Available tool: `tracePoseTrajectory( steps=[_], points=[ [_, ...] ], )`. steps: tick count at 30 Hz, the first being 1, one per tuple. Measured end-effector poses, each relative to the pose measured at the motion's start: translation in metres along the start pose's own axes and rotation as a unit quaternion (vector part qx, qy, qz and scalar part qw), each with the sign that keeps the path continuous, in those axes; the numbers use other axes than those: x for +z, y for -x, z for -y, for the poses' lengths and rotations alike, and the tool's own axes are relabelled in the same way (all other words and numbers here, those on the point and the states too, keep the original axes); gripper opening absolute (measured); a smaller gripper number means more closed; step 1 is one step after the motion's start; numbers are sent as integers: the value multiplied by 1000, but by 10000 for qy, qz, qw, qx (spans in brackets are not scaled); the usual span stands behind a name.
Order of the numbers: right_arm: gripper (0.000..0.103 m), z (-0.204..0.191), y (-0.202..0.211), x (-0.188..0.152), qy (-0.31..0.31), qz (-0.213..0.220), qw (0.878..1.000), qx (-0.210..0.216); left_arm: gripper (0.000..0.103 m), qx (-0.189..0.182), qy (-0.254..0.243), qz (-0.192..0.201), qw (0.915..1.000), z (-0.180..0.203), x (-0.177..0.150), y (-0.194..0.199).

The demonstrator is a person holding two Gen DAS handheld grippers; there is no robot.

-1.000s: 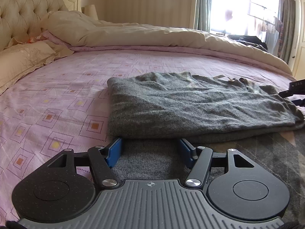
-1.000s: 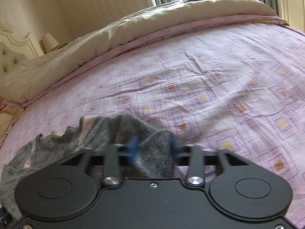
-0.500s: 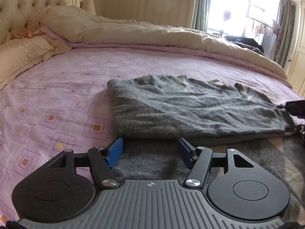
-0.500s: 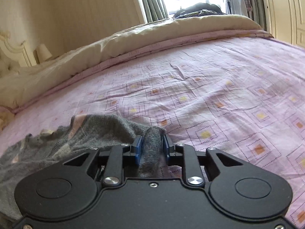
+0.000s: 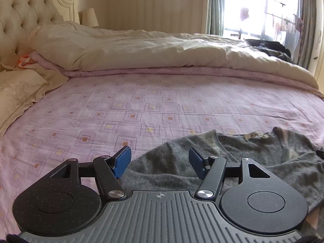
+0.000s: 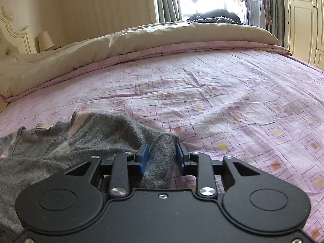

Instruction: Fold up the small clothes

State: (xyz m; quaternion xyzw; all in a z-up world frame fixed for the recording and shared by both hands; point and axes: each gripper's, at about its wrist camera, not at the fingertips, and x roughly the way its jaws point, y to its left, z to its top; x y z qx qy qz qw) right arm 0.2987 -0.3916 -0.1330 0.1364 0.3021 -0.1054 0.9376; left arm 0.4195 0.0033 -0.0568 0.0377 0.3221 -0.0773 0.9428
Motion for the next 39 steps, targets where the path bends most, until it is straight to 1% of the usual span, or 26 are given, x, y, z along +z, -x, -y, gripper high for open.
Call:
tracePoseTrajectory(
  steps=[2, 4, 5, 6, 7, 8, 9, 13, 15, 17, 18, 19, 22, 26, 29, 33, 37, 39],
  points=[
    [38, 0, 0, 0, -7, 4, 10000, 5, 61, 132, -181, -201, 9995, 7, 0, -21],
    [38, -1, 0, 0, 1, 4, 10000, -1, 61, 280, -365, -576, 9973, 10, -6, -43],
    [38, -1, 0, 0, 17, 3, 10000, -10, 65, 422, -383, -750, 9956, 10, -10, -53],
    [38, -1, 0, 0, 32, 4, 10000, -21, 69, 460, -273, -759, 9957, 4, -16, -58],
    [38, -2, 0, 0, 36, 5, 10000, -25, 75, 430, -52, -617, 9972, -3, -20, -58],
    [38, -1, 0, 0, 31, 4, 10000, -21, 79, 396, 255, -607, 9970, -11, -24, -58],
    [38, -1, 0, 0, 21, 4, 10000, -14, 79, 366, 397, -577, 9969, -15, -26, -56],
    [38, -1, -1, 0, 22, -3, 10000, -14, 77, 401, 147, -539, 9976, -12, -29, -42],
    [40, -2, -1, 1, 51, -18, 10000, -31, 76, 442, 174, -416, 9980, -13, -31, -28],
    [55, 1, 0, 2, 2, -39, 9999, 140, 76, 383, 278, -275, 9985, -16, -36, -7],
    [74, 4, 0, 3, -52, -77, 9995, 297, 76, 289, 360, -205, 9987, -19, -37, 5],
    [90, 6, 2, 4, -89, -129, 9991, 386, 76, 194, 412, -140, 9989, -22, -38, 19],
    [91, 12, 23, 4, -104, -69, 9997, 190, 76, 43, 372, 75, 9993, -25, -44, 60],
    [91, 27, 70, 2, -499, 117, 9980, 378, 76, -99, 325, 305, 9990, -32, -57, 111],
    [92, 30, 108, -5, -441, 113, 9976, 519, 76, -234, 434, 362, 9981, -31, -63, 137],
    [92, 26, 158, -26, -280, 14, 9962, 827, 76, -281, 474, 350, 9979, -28, -84, 169],
    [92, 16, 206, -59, -148, -120, 9940, 1081, 76, -371, 518, 147, 9979, -22, -115, 194],
    [93, 10, 227, -78, -27, -247, 9931, 1143, 76, -438, 480, 9, 9979, -17, -132, 205]
  ],
)
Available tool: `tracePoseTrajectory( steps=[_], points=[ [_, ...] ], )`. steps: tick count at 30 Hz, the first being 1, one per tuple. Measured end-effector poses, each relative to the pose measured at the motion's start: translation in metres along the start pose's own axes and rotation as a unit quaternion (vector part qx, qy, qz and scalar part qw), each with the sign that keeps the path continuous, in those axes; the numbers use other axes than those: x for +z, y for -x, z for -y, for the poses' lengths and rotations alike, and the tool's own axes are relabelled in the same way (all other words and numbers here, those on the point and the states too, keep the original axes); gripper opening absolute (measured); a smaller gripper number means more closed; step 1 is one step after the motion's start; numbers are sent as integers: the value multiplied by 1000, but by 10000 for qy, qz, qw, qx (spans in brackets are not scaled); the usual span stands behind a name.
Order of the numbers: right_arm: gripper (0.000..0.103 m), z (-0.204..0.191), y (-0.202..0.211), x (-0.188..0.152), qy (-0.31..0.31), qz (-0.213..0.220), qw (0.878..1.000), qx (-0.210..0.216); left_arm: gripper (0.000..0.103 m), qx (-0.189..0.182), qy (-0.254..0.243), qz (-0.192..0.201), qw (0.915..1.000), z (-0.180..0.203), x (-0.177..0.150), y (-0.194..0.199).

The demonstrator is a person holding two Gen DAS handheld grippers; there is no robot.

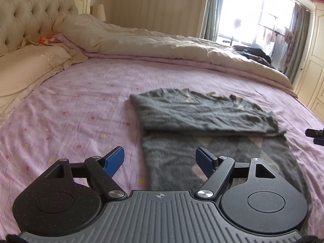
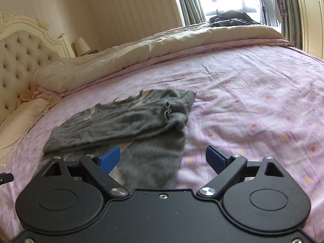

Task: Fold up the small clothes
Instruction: 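Move both grippers to the ribbed hem of the sweater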

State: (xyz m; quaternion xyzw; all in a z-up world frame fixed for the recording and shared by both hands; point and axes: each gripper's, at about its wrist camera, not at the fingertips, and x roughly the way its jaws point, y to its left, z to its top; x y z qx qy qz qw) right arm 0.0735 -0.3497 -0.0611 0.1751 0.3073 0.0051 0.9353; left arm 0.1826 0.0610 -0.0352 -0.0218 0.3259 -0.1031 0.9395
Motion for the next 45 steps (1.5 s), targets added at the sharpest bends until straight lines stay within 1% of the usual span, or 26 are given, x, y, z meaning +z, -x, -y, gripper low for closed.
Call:
tracePoseTrajectory(
  steps=[5, 8, 10, 12, 14, 16, 17, 19, 20, 22, 24, 29, 33, 36, 37, 40, 42, 45],
  points=[
    [93, -20, 33, -50, 187, -449, 9988, -18, 76, -81, -98, -210, 9997, 13, -44, 21],
    [93, -23, 44, -71, -32, -713, 9974, 104, 76, -87, -221, -260, 9994, 20, -66, 25],
    [93, -28, 54, -83, -70, -811, 9966, 158, 76, -155, -78, -348, 9992, 19, -80, 27],
    [92, -39, 62, -94, 246, -846, 9961, 28, 76, -125, 46, -391, 9991, 17, -90, 27],
    [92, -55, 66, -104, 804, -896, 9925, -215, 76, -42, 96, -450, 9989, 16, -100, 25],
    [92, -70, 69, -113, 1344, -886, 9858, -481, 76, -4, 122, -735, 9972, 14, -112, 18],
    [92, -75, 68, -117, 1585, -861, 9817, -616, 77, 46, -82, -590, 9982, 17, -116, 19],
    [92, -84, 65, -124, 1991, -834, 9727, -857, 78, 138, -432, -588, 9972, 23, -119, 18],
    [92, -86, 63, -126, 2084, -816, 9702, -931, 78, 144, -398, -580, 9974, 23, -119, 18],
    [92, -87, 60, -126, 2067, -799, 9707, -926, 78, 99, -279, -568, 9979, 20, -120, 18],
    [92, -87, 55, -126, 2074, -813, 9705, -926, 78, 105, -295, -564, 9979, 20, -120, 17],
    [92, -88, 44, -131, 2250, -892, 9647, -1042, 79, 112, -316, -502, 9982, 19, -121, 18],
    [92, -89, 42, -133, 2181, -924, 9670, -938, 81, 126, -342, -488, 9981, 24, -123, 19],
    [92, -90, 42, -134, 2241, -839, 9657, -1011, 83, 139, -356, -479, 9981, 26, -124, 18],
    [92, -89, 43, -133, 2243, -778, 9652, -1094, 84, 150, -363, -470, 9981, 26, -124, 18],
    [92, -80, 47, -128, 2164, -581, 9617, -1578, 84, 147, -368, -466, 9981, 26, -124, 18],
    [92, -63, 54, -124, 1859, -527, 9633, -1862, 84, 122, -384, -480, 9980, 25, -124, 18],
    [92, -38, 66, -119, 1271, -561, 9694, -2023, 84, 101, -393, -495, 9980, 24, -123, 18]
  ],
)
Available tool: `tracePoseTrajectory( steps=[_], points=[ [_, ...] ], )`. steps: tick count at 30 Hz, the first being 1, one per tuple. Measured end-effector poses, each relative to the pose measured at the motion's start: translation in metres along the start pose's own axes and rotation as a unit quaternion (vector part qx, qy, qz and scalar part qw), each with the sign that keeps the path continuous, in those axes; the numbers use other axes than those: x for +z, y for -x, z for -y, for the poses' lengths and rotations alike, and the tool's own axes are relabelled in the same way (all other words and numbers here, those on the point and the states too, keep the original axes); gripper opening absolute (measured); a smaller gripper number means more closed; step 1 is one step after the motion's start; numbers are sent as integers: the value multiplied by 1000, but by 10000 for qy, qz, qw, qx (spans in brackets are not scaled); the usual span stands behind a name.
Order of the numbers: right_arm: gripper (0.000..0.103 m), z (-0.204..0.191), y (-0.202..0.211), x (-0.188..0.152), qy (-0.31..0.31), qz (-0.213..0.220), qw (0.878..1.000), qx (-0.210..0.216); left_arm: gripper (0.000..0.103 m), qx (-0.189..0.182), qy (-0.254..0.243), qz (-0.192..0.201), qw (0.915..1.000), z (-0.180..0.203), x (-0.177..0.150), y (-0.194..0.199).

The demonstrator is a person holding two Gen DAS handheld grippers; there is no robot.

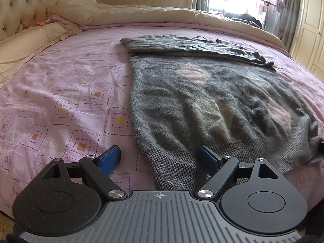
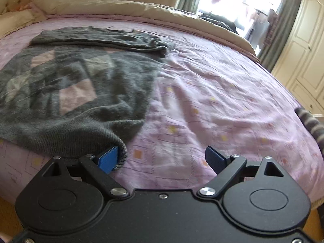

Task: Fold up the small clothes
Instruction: 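Move both grippers to the ribbed hem of the sweater, then close the left gripper on the hem while the right gripper grasps the hem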

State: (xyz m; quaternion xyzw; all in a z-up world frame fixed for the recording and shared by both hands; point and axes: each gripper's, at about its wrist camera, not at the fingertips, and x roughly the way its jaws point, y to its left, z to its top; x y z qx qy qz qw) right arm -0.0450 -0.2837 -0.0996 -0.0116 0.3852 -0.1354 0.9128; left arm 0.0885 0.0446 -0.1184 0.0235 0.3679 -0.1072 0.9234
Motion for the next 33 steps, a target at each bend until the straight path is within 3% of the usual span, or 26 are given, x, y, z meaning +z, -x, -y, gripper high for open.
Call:
tracePoseTrajectory(
  steps=[3, 6, 10, 13, 17, 23, 27, 30, 32, 33],
  points=[
    [91, 15, 9, -2, -296, 21, 9996, 2, 84, 11, 2, 13, 10000, 1, -1, 0],
    [91, 27, 22, 1, -788, 276, 9936, 761, 84, -10, 1, -17, 10000, 1, -1, 1],
    [70, 19, 15, 11, -1116, 252, 9783, 1727, 84, -186, 120, -97, 9997, -4, -2, 6],
    [66, 7, 0, 12, -1256, -1, 9702, 2072, 83, -247, 191, -149, 9994, -7, -7, 14],
    [67, -2, -17, 3, -1522, -347, 9611, 2277, 83, -288, 336, -180, 9989, -9, -11, 21],
    [72, 4, -18, 0, -1743, -281, 9529, 2467, 83, -345, 556, -209, 9976, -10, -8, 20],
    [76, 8, -21, -1, -1966, -227, 9433, 2664, 82, -633, 520, -235, 9964, -5, -4, 19],
    [76, 10, -24, -3, -2063, -175, 9377, 2790, 77, -802, 494, -208, 9953, 2, -4, 17],
    [72, 11, -25, -2, -2070, -171, 9365, 2827, 73, -800, 461, -200, 9955, 5, -3, 16],
    [61, 11, -26, -2, -2061, -195, 9365, 2831, 69, -778, 438, -188, 9958, 6, -3, 15]
  ],
)
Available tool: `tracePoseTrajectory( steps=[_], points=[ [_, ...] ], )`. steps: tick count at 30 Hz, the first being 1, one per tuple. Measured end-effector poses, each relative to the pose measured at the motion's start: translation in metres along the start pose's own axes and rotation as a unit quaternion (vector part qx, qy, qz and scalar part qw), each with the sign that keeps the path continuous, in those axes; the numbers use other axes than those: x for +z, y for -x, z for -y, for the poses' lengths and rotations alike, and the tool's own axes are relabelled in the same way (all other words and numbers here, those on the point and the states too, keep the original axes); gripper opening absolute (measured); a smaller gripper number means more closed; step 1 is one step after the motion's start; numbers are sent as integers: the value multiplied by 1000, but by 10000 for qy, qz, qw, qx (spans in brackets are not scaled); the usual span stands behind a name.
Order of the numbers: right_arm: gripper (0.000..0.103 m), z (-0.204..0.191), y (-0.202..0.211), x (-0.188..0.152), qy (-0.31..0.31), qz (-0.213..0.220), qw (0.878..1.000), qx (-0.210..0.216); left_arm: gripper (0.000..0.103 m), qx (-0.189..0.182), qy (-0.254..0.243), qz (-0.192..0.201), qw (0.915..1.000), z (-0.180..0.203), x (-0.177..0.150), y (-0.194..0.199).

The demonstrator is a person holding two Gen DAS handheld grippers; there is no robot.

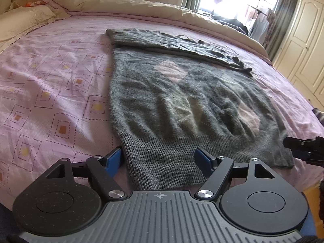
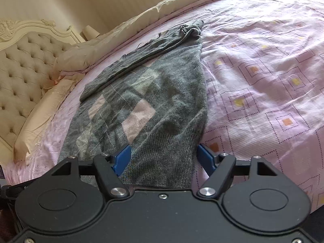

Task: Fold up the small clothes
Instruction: 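Close the left gripper on the hem while the right gripper grasps the hem, then lift the hem with both grippers and fold it toward the collar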

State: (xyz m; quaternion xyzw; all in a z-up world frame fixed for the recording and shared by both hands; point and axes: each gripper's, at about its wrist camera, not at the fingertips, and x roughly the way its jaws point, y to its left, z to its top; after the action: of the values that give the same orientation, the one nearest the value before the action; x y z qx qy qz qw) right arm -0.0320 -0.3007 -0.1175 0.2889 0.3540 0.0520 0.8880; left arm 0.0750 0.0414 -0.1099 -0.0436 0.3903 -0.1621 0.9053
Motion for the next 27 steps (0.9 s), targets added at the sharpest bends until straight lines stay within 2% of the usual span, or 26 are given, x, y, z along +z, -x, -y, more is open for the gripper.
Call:
tracePoseTrajectory(
  steps=[1, 2, 4, 8, 12, 16, 21, 27],
  points=[
    [47, 1, -1, 0, -16, -38, 10000, -26, 60, 33, -11, 15, 10000, 0, 0, 0],
    [41, 2, -2, -1, -35, -70, 9999, -64, 46, 44, -4, 31, 10000, 0, 1, -1],
    [18, 4, -2, -2, -9, -83, 9998, -152, 35, 3, 71, 31, 10000, -4, 1, -1],
    [13, 4, 6, 1, -39, -34, 10000, 13, 6, -123, 215, 56, 9997, -11, 0, 1],
    [12, -1, 24, 22, -130, 280, 9988, 393, 5, -217, 379, 119, 9990, -15, 4, 8],
    [11, -8, 33, 61, -179, 683, 9949, 719, 5, -439, 516, 489, 9965, -16, 28, 30],
    [11, -14, 18, 124, -224, 1073, 9886, 1033, 4, -667, 428, 1149, 9902, -15, 89, 45],
    [11, -18, -34, 203, -169, 1388, 9843, 1078, 4, -859, 348, 1743, 9803, -18, 175, 21]
  ],
)
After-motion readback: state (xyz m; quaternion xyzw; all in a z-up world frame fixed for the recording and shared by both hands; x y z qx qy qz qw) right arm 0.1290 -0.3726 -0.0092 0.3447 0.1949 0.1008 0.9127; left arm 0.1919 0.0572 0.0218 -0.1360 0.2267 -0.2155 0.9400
